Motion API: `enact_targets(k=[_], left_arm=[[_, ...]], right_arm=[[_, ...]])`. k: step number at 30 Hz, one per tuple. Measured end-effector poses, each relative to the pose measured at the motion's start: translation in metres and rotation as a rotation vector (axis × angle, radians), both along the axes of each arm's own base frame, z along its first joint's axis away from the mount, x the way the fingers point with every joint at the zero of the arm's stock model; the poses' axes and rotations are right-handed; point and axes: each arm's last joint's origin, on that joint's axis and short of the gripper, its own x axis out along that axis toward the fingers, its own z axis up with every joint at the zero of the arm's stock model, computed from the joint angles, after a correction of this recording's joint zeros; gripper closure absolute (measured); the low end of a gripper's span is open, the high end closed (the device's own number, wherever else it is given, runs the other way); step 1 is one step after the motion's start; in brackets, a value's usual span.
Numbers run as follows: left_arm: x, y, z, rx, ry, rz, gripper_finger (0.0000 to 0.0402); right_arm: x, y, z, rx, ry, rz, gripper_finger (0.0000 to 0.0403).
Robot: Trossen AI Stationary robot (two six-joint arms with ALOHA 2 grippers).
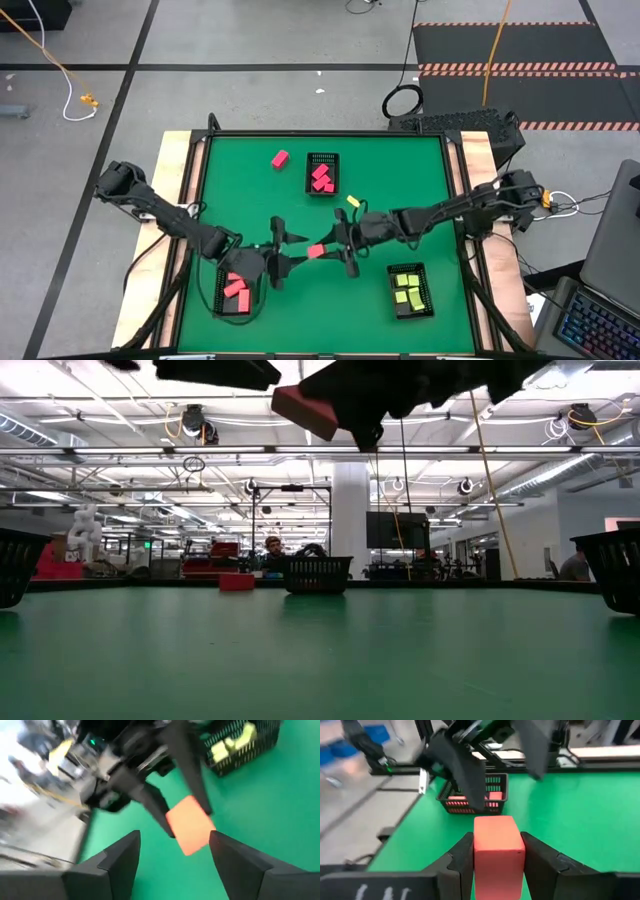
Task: Sort & place blocks by color
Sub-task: Put the orange block into the bottom left black bin
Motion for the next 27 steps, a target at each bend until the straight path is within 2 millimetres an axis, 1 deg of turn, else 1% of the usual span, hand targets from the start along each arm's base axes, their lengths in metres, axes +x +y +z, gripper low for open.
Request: enact_targets(k=[4, 6, 9, 14, 18, 25, 27], left_arm=[[-0.006, -0.009, 0.000, 0.205, 0.022, -0.033, 0.0144], [-0.007, -0.011, 0.001, 0.257, 0.027, -0.044, 0.0135], [-0.008, -0.011, 0.001, 0.285, 0.028, -0.027, 0.0125], [-0.004, -0.007, 0.003, 0.299, 0.011, -0.010, 0.0126], [0.005, -0.006, -0.004, 0.344, 0.013, -0.008, 0.0140], [0.024, -0.009, -0.014, 0.379, -0.051, -0.008, 0.0157], [0.025, -0.008, -0.015, 0.383, -0.059, -0.005, 0.0161]], right_arm=[[0.003, -0.018, 0.001, 0.113, 0.012, 0.023, 0.0284], [0.005, -0.024, 0.004, 0.161, -0.003, 0.039, 0.0284], [0.007, -0.030, 0.009, 0.213, -0.043, 0.059, 0.0284], [0.009, -0.031, 0.015, 0.249, -0.105, 0.054, 0.0284], [0.011, -0.031, 0.014, 0.268, -0.128, 0.055, 0.0284], [0.011, -0.028, 0.014, 0.289, -0.121, 0.055, 0.0284], [0.011, -0.028, 0.013, 0.289, -0.120, 0.057, 0.0284]])
